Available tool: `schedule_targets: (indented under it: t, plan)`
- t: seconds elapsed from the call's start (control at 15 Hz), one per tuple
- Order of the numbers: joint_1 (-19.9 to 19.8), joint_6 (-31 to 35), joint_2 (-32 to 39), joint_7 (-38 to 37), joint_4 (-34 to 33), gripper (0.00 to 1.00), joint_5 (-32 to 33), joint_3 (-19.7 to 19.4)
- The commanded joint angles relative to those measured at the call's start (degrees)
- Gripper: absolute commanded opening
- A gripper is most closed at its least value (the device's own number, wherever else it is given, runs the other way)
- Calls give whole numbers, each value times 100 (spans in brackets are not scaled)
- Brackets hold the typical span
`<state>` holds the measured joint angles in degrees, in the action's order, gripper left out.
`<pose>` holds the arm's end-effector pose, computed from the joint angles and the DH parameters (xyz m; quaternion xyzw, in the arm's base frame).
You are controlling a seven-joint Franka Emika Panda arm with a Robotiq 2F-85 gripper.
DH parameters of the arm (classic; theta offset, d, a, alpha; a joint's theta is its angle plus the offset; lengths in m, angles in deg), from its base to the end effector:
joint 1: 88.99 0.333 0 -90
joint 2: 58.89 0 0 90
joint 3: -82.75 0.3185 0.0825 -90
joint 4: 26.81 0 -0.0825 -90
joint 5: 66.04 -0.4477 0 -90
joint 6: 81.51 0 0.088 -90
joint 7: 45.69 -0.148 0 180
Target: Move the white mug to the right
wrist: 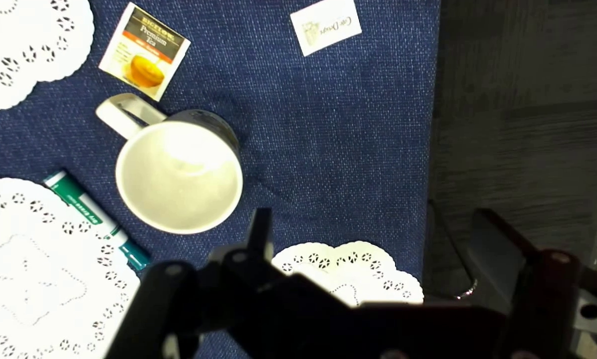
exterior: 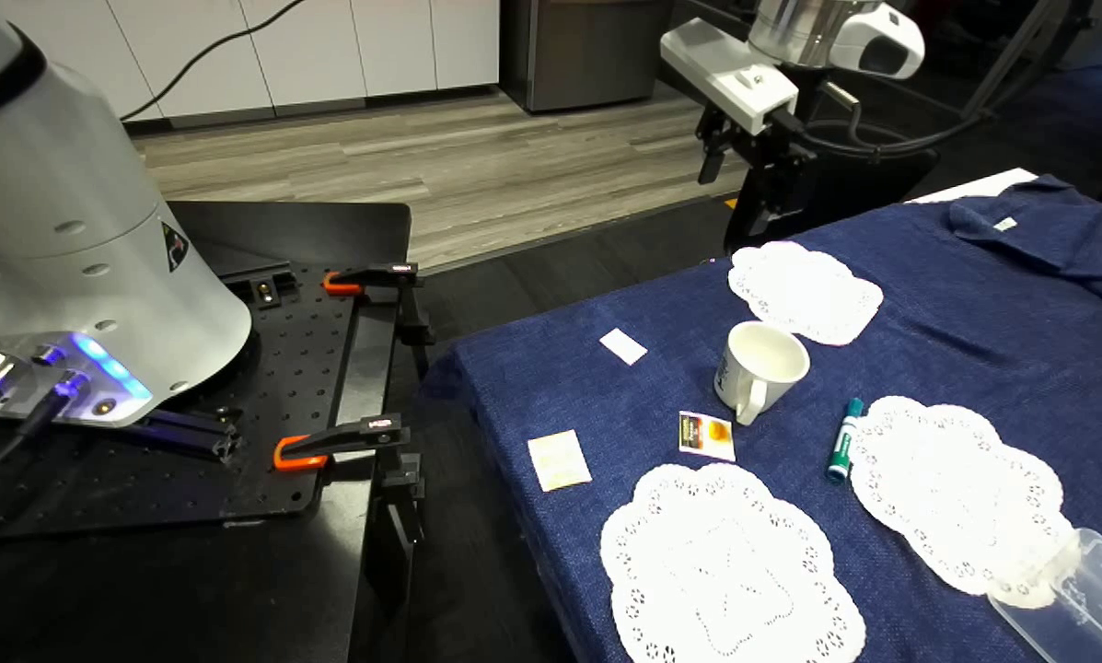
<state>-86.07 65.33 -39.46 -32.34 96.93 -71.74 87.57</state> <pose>0.6097 0.0856 0.1558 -0.9888 -0.1398 -0.0341 0.0408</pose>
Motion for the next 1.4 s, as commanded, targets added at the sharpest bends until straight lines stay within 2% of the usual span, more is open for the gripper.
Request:
schedule_targets:
  t: [0.0, 0.33, 0.6, 1.33]
  plan:
    - [-172, -9, 255, 151, -251, 100, -35, 131]
    - [-276, 28, 668, 154, -578, 100, -4, 125]
    - [-308, 147, 933, -167, -826, 100, 32, -6]
    - [-248, 353, 1627, -1516, -1516, 100, 185, -703]
